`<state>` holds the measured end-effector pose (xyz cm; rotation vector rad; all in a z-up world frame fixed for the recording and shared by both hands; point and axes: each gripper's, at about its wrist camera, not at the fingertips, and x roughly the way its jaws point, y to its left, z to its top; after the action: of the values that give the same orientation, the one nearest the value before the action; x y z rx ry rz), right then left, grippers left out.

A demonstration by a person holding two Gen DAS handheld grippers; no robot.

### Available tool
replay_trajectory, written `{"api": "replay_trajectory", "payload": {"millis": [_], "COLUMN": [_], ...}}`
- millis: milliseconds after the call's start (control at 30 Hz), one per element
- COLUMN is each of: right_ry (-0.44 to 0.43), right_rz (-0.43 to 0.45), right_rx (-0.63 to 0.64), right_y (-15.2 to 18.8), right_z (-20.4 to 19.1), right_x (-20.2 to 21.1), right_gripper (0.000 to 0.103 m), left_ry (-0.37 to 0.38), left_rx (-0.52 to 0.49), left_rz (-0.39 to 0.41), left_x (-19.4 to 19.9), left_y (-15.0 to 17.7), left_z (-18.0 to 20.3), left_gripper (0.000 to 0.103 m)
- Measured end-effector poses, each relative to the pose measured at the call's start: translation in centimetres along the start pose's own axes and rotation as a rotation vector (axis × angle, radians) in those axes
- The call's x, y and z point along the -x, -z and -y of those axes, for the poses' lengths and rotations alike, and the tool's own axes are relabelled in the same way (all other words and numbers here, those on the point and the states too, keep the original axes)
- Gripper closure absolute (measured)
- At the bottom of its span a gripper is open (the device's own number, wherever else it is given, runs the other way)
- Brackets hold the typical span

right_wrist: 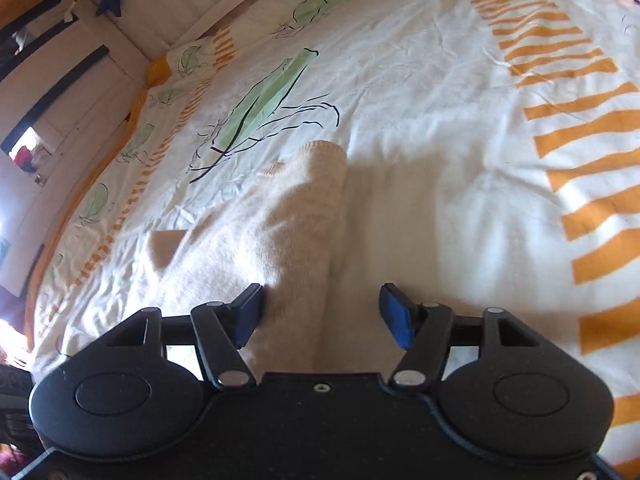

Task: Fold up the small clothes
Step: 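Fold the held edge onto the stack and open both grippers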

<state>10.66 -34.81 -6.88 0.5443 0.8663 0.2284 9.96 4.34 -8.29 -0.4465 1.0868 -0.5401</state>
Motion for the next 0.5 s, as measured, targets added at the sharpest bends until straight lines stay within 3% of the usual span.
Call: {"api": "replay_trajectory", "payload": {"millis": [133,300,367,500], "right_ry": [0.021,0.010,0.027,0.068], "right_rz": [0.034,0.144,0.167,0.137], "right_rx": [0.020,0.116,0.176,0.272], "right_y": [0.3,1.2,1.7,2.8], "right_z": [-0.7,-2.5,-3.7,-5.7], "right_x": [0.8,4.1,4.9,4.0], "right_gripper": [0.034,0.034,0.034,0.034], "left_ry": [-0.088,-0.140,-0.171,-0.227], "left_rx": [-0.074,-0.269,-0.313,-0.304], "left_rz": [0.015,0.154,0.211,0.243], "left_x": [1.7,5.2,4.9,1.8], "left_y": [0.7,0.9,-0.1,-2.5], "left_z": [1.7,5.8,6.9,7.1], "left_gripper": [0.060,0.053,0.050,0.050]}}
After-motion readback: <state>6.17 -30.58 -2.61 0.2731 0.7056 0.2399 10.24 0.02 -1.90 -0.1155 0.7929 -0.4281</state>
